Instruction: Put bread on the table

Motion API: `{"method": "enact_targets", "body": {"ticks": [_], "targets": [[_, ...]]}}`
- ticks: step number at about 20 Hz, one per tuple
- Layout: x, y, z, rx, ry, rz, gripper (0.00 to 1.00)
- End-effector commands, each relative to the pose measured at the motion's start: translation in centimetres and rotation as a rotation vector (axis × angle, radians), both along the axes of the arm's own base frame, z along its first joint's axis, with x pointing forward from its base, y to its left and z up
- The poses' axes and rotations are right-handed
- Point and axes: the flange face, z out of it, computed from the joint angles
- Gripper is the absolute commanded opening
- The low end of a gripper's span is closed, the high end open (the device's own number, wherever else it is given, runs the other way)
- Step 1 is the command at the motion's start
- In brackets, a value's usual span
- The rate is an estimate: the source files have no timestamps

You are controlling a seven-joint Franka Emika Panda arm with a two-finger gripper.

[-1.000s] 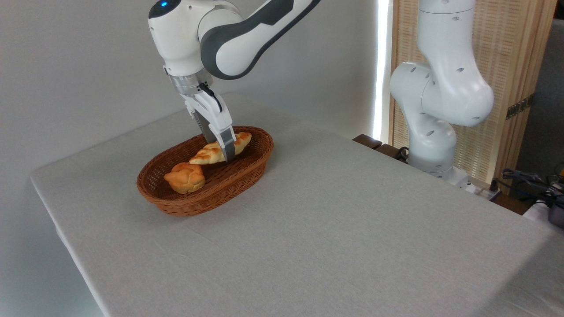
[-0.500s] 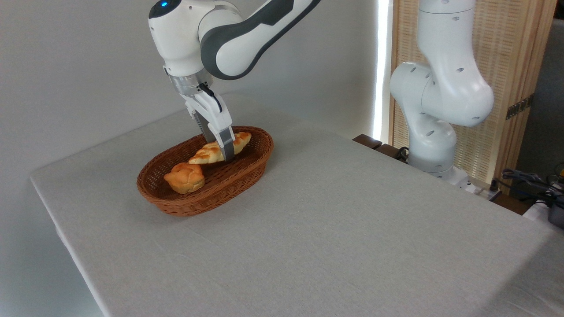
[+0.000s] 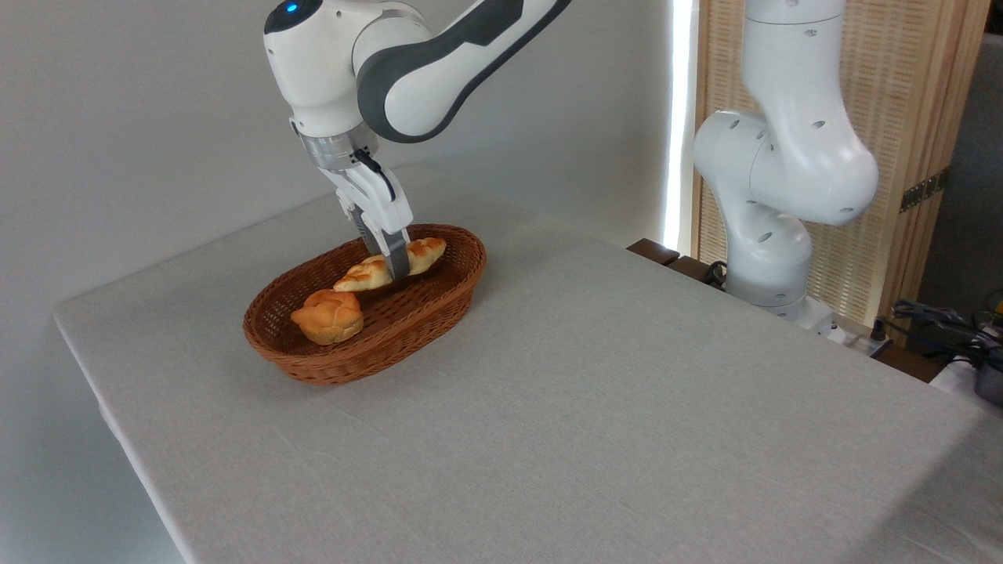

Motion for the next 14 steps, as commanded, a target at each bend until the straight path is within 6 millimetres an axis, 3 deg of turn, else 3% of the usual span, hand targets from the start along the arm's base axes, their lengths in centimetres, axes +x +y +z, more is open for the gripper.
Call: {"method": "enact_targets", "body": {"ticks": [1, 5, 10, 13, 14], "targets": [[0.2, 0.1, 0.3, -0.009, -0.013, 0.026, 0.16], [0.5, 0.7, 1.6, -0.006, -0.010, 0.029, 0.16], [3.0, 5.1, 6.4, 0.005, 0.045, 0.074, 0.16], [4.0, 7.5, 8.1, 0.001, 0.053, 0.063, 0.16], [4.6, 9.2, 8.4, 0.002, 0.056, 0.056, 0.16]]}}
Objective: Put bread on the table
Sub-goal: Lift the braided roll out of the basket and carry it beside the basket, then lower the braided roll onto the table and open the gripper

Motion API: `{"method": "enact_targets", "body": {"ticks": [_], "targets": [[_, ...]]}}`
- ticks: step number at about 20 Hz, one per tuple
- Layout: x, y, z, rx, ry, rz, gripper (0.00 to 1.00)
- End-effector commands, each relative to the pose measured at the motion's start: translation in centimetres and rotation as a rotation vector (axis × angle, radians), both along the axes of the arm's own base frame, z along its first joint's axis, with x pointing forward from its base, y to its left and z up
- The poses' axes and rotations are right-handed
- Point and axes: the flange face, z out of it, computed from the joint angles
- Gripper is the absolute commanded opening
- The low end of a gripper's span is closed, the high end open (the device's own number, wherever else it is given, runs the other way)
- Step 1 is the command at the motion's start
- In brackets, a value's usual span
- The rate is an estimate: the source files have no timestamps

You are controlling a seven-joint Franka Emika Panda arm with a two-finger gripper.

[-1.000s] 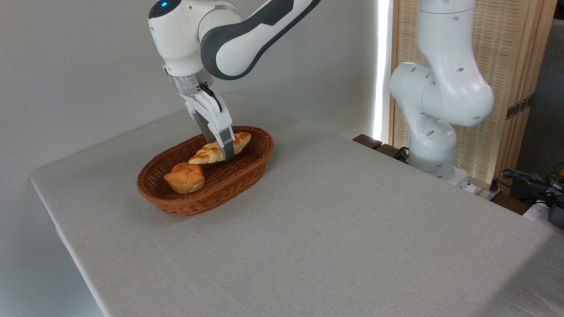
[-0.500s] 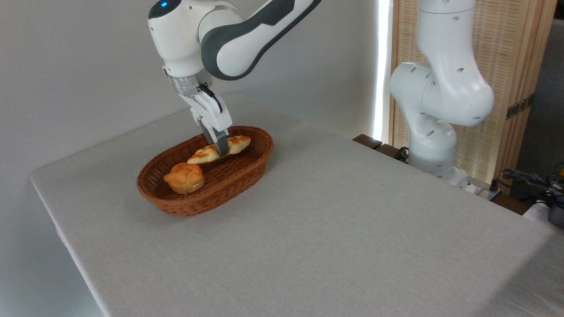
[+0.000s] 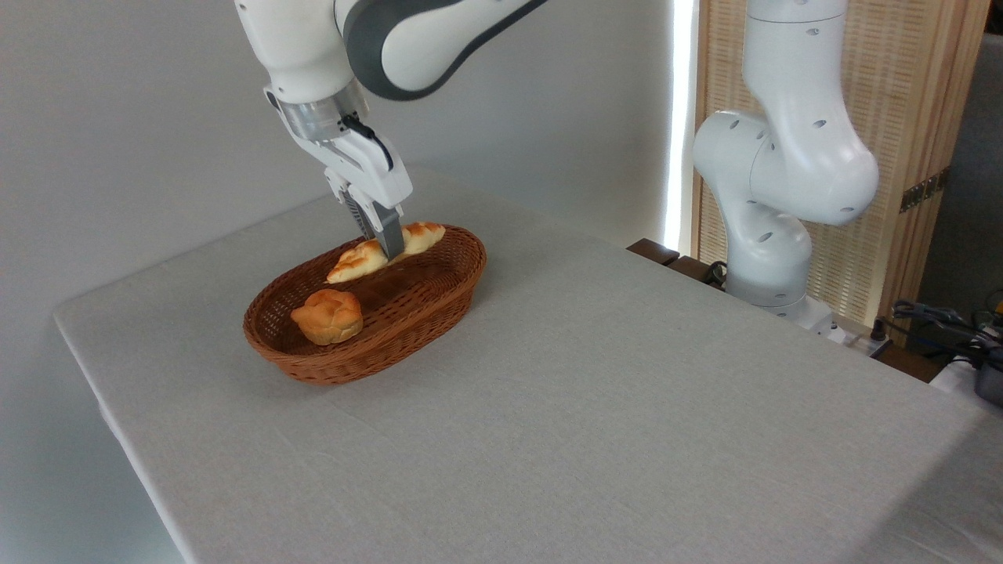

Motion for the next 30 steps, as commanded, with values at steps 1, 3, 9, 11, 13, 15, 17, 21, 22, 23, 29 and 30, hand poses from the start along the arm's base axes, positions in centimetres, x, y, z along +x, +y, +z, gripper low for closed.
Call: {"method": "enact_targets", "body": {"ticks": [1, 3, 9, 11, 13, 15, 17, 21, 22, 23, 29, 30], "targets": [[1.7, 4.4, 1.7, 0.005, 0.000, -0.034, 0.16], [2.6, 7.2, 1.6, 0.023, -0.023, -0.067, 0.16], [5.5, 15.5, 0.7, -0.021, -0.116, -0.152, 0.17], [6.4, 15.6, -0.9, -0.021, -0.128, -0.162, 0.18], [7.2, 15.7, -2.9, -0.016, -0.144, -0.151, 0.19], [7.8, 15.8, -4.8, -0.013, -0.171, -0.146, 0.20], [8.0, 15.9, -6.3, -0.012, -0.181, -0.170, 0.24], [8.2, 16.7, -6.9, -0.015, -0.183, -0.199, 0.69], [8.2, 17.3, -7.0, -0.013, -0.180, -0.189, 0.77], [8.2, 17.4, -7.0, -0.012, -0.179, -0.188, 0.79], [8.0, 18.0, -7.7, 0.054, -0.162, -0.216, 1.00], [8.0, 18.0, -7.7, 0.055, -0.163, -0.215, 1.00]]}}
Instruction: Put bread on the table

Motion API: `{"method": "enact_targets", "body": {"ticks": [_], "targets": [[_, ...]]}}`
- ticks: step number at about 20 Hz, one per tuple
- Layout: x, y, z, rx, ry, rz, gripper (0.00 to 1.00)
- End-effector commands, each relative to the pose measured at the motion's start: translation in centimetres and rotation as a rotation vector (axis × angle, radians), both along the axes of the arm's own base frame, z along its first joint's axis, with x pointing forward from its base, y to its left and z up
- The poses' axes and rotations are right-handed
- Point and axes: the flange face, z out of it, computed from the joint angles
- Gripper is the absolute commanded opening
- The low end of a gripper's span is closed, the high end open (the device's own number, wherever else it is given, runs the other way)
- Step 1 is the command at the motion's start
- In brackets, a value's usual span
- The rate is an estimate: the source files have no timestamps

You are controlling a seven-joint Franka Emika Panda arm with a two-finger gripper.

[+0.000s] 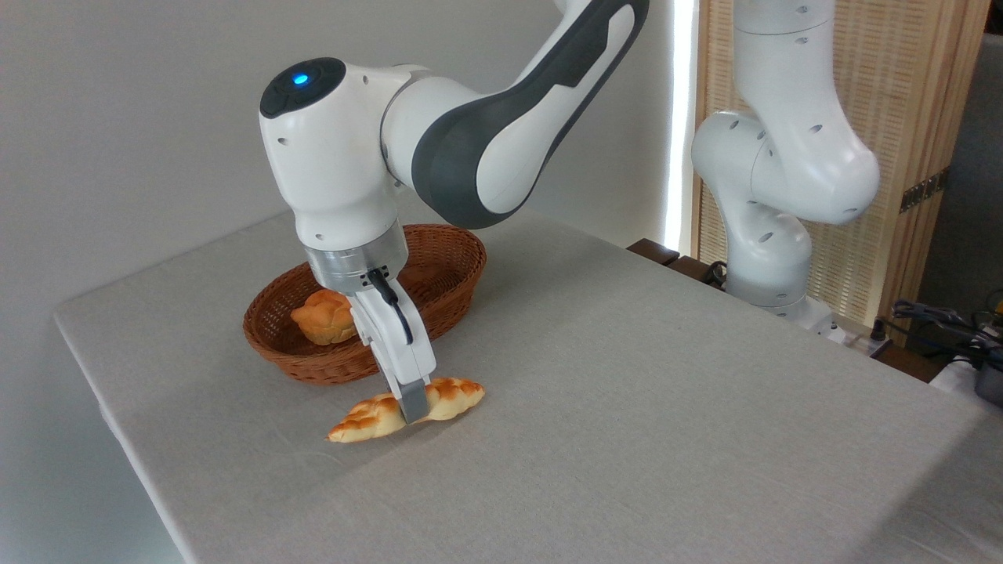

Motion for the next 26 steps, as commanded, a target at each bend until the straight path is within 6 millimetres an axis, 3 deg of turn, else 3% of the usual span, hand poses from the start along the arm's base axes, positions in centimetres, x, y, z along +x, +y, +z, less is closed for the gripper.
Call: {"method": "enact_targets", "body": {"ticks": [1, 7, 11, 15, 19, 23, 26], "targets": [[-0.1, 0.3, 0.0, 0.012, -0.010, -0.012, 1.00], [-0.2, 0.4, 0.4, 0.012, -0.017, -0.020, 1.00], [0.0, 0.6, 1.9, 0.011, -0.044, -0.008, 1.00], [-0.6, 1.5, 6.2, 0.006, -0.082, 0.021, 1.00], [-2.7, 1.5, 11.8, 0.003, -0.083, 0.037, 1.00], [-2.4, 1.6, 18.4, -0.001, -0.133, 0.085, 1.00], [-2.9, 1.7, 19.6, 0.004, -0.110, 0.130, 1.00]]}}
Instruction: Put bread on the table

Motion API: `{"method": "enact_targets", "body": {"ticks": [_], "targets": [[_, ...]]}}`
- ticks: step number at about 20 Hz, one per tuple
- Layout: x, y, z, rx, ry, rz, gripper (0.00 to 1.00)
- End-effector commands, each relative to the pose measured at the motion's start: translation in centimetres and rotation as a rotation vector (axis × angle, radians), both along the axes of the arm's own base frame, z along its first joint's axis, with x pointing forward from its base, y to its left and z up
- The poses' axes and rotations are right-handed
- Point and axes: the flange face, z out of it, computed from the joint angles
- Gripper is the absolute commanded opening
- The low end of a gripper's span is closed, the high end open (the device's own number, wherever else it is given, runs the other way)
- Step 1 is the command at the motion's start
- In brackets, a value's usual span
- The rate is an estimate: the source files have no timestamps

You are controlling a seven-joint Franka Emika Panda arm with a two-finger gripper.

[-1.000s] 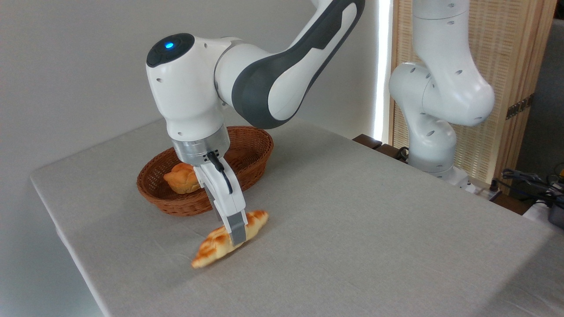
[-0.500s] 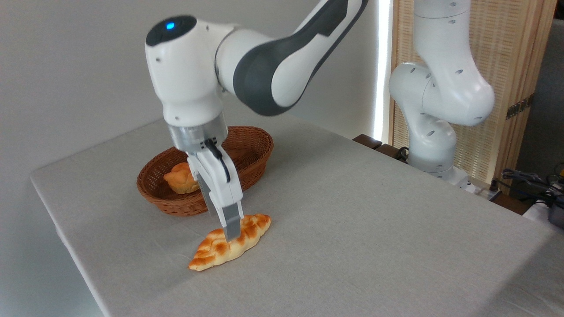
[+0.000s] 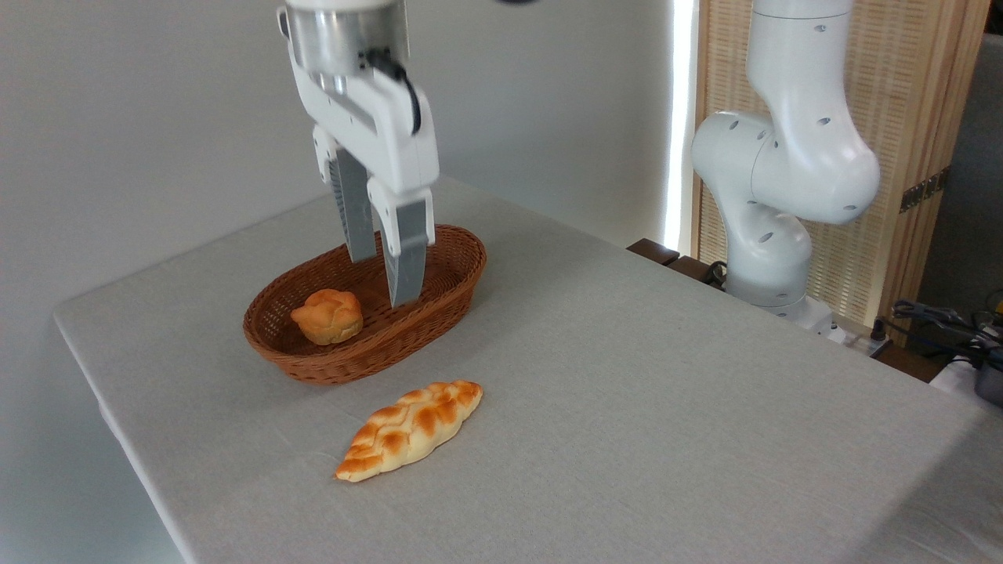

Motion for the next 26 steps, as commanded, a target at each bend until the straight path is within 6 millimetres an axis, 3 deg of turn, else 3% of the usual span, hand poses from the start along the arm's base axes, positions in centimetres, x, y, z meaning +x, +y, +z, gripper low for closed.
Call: {"method": "enact_targets", "body": {"ticks": [1, 8, 26], "targets": [[0.1, 0.2, 1.5, 0.014, 0.034, 0.040, 1.00], [0.1, 1.6, 1.7, 0.091, 0.035, 0.054, 1.00], [-0.2, 1.5, 1.5, 0.082, 0.061, 0.112, 1.00]]}}
